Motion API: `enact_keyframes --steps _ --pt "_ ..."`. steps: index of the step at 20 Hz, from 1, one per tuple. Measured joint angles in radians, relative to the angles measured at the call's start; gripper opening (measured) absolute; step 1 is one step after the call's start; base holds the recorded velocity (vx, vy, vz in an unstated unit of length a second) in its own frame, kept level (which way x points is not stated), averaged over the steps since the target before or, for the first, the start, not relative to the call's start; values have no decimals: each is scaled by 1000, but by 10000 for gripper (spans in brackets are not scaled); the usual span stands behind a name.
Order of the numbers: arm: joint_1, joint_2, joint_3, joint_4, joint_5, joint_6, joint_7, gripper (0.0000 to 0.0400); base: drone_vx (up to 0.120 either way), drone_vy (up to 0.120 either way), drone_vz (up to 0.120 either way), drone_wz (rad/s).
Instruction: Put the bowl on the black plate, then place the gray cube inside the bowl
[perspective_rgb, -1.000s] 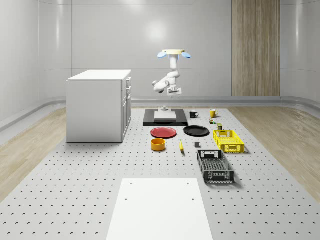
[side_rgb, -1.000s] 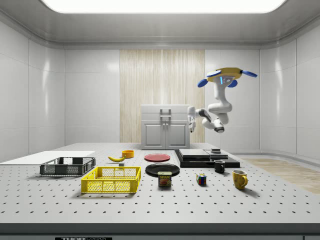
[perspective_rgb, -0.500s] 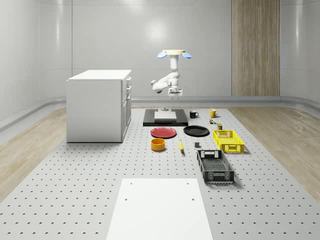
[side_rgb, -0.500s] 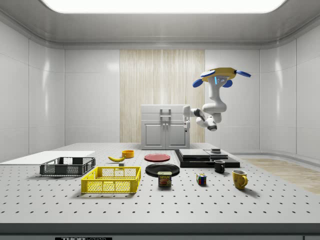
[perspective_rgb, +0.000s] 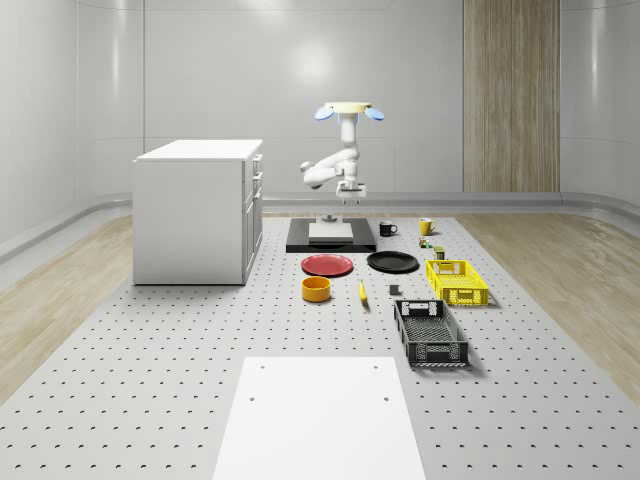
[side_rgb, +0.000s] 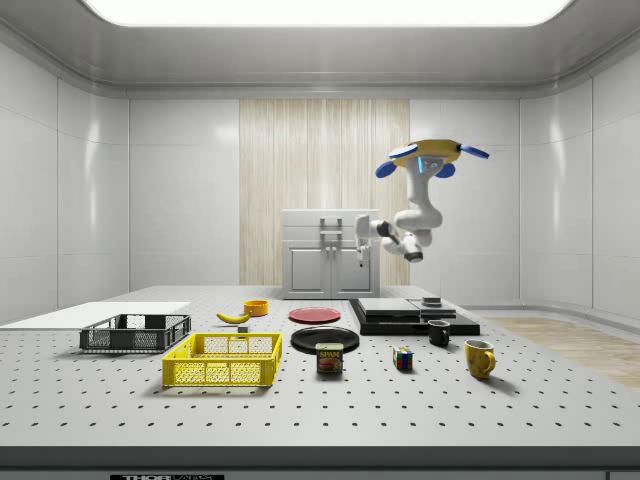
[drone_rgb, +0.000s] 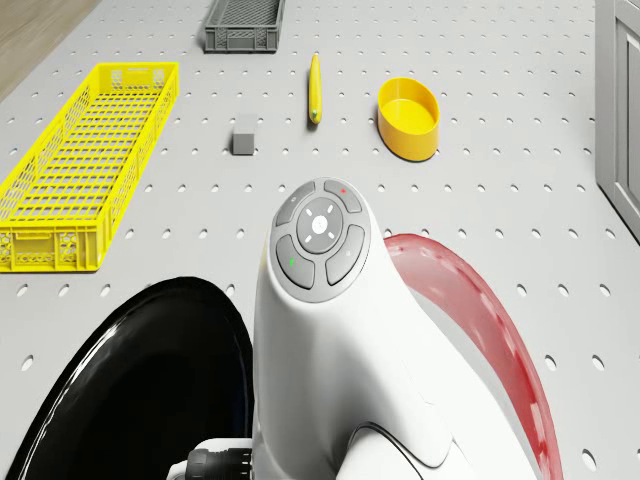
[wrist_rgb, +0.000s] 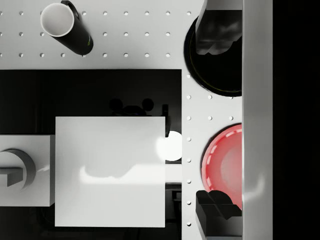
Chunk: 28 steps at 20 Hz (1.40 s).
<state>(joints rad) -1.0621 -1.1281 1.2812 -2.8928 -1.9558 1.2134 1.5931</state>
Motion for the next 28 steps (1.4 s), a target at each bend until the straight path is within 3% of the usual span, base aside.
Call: enact_keyframes --steps 7,14,28 --pt "-14 -36 12 3 19 31 13 400 120 -114 -114 0" --pt "-26 -70 23 5 36 62 24 400 120 0 -6 0" --pt "-45 -132 40 9 67 119 42 400 120 0 -117 0"
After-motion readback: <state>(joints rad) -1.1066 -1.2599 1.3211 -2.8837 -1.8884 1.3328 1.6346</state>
